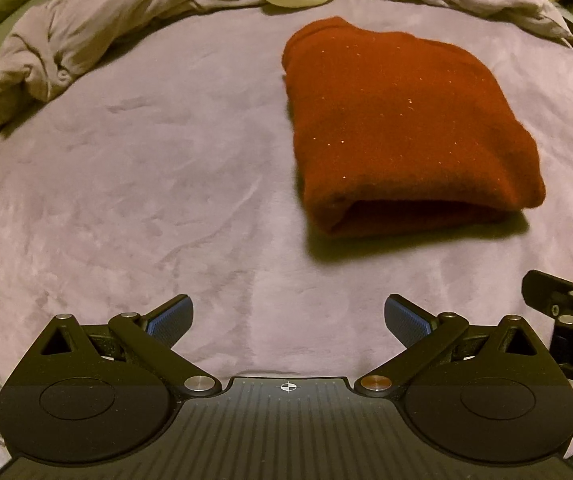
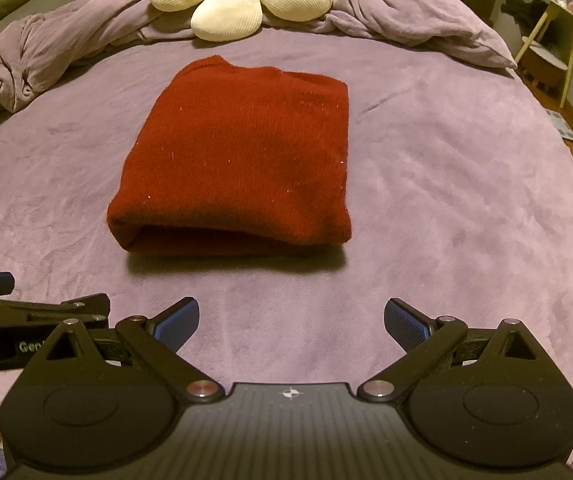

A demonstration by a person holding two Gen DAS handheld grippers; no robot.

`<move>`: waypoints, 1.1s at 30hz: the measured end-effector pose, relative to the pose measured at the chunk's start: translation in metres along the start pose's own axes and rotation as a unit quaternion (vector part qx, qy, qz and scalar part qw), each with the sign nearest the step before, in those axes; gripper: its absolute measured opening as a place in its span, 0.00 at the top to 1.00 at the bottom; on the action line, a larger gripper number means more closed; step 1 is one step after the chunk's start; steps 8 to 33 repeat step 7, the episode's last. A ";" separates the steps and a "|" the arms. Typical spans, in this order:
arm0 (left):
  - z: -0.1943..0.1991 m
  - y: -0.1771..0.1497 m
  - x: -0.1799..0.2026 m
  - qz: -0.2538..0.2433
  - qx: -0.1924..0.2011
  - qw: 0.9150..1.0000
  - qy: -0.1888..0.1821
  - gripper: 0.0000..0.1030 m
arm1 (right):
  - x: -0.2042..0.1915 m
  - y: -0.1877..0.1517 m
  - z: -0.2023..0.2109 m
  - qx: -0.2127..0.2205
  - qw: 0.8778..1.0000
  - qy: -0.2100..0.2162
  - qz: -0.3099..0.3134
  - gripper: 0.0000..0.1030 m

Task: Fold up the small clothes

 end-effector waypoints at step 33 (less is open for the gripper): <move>0.001 0.001 0.000 0.003 -0.002 1.000 -0.005 0.00 | 0.000 -0.001 0.000 0.001 1.000 -0.005 -0.003 0.04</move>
Point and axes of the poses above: each gripper's, at about its wrist camera, not at the fingertips, and z roughly against the way its jaws point, x to its right, y to its top, the point moved 7 cm from there along -z, roughly the way its jaws point, and after that the axes turned 5 degrees about z, right-handed, at the moved point
